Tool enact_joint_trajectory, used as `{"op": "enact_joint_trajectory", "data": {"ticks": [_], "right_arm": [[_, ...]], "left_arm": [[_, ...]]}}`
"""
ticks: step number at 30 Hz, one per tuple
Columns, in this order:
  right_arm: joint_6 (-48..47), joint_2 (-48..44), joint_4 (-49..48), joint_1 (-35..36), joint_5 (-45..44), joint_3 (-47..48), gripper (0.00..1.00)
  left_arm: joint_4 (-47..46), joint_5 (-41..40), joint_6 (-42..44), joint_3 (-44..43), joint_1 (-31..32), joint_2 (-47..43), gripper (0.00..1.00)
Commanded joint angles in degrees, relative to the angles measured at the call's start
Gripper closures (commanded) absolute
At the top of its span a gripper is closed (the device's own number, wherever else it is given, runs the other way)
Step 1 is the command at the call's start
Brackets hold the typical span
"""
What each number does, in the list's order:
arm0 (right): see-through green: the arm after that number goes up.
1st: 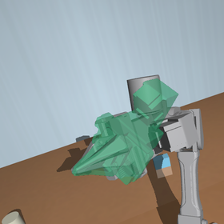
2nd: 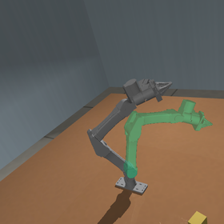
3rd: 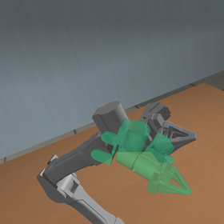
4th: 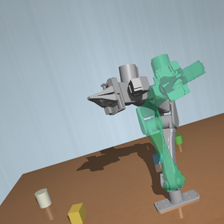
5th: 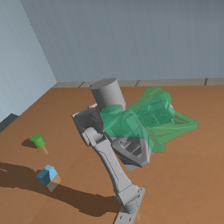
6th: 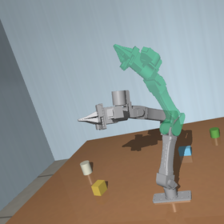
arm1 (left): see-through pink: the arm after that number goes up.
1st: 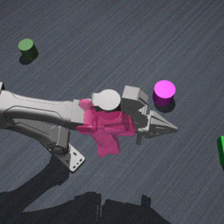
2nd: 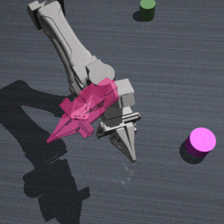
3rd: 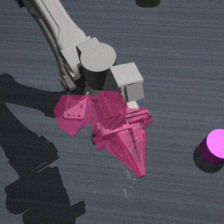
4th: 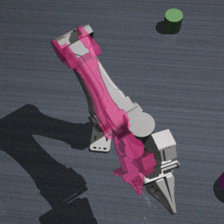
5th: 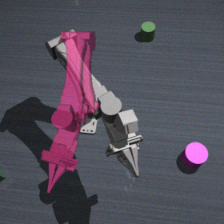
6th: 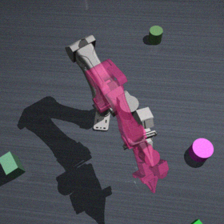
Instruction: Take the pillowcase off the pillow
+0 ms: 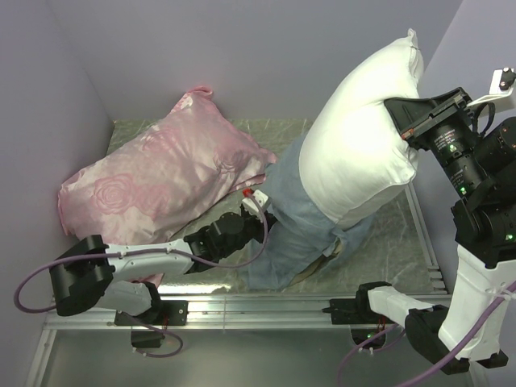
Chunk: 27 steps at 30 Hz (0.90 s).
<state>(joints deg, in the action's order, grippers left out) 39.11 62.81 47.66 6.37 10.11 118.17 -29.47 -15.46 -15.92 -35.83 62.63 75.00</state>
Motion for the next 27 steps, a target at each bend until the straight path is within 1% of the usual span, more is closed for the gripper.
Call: {"op": "enact_joint_trajectory", "data": {"ticks": [1,2,3,6,7,10,12,13,17,19,24,27], "right_arm": [[1.8,-1.6,-15.7,-0.4,-0.1,2.9,1.0],[1.7,-1.7,-15.8,-0.4,-0.2,3.0,1.0],[1.6,-1.7,-15.6,-0.4,-0.4,3.1,1.0],[1.2,-1.5,-15.2,-0.5,-0.8,3.8,1.0],[1.3,-1.5,-15.1,-0.4,-1.1,4.3,1.0],[1.5,-1.0,-15.0,-0.4,-1.5,5.8,1.0],[1.7,-1.3,-15.4,-0.3,-2.3,6.1,1.0],[1.8,-1.1,-15.3,-0.4,-2.6,6.5,1.0],[0.9,-0.6,-13.8,-0.4,-4.7,9.8,1.0],[0.5,-0.4,-13.3,-0.4,-5.4,10.4,1.0],[0.1,-0.8,-13.5,-0.4,-6.8,11.6,1.0],[0.0,-0.6,-13.5,-0.4,-8.0,12.5,1.0]], "left_arm": [[-2.3,-3.0,-0.1,-2.0,0.1,1.1,1.0],[-2.3,-4.0,-0.9,-1.7,0.2,1.2,1.0],[-2.3,-6.7,-1.7,-1.2,0.2,1.0,1.0],[1.0,-12.3,-5.9,0.1,0.2,1.5,1.0],[2.5,-15.9,-7.5,0.2,0.2,2.2,1.0],[8.6,-20.3,-16.8,-1.0,-0.1,6.2,1.0],[12.2,-20.9,-21.1,-1.5,-0.3,10.6,1.0],[12.5,-20.7,-23.2,-1.5,-0.5,12.0,1.0],[12.8,-15.5,-33.1,-1.0,-2.3,19.0,1.0],[14.2,-13.3,-35.9,-2.1,-3.3,21.1,1.0],[12.6,-4.5,-39.0,-2.1,-6.3,24.6,1.0],[15.6,-4.4,-38.2,-3.8,-6.8,24.4,1.0]]}}
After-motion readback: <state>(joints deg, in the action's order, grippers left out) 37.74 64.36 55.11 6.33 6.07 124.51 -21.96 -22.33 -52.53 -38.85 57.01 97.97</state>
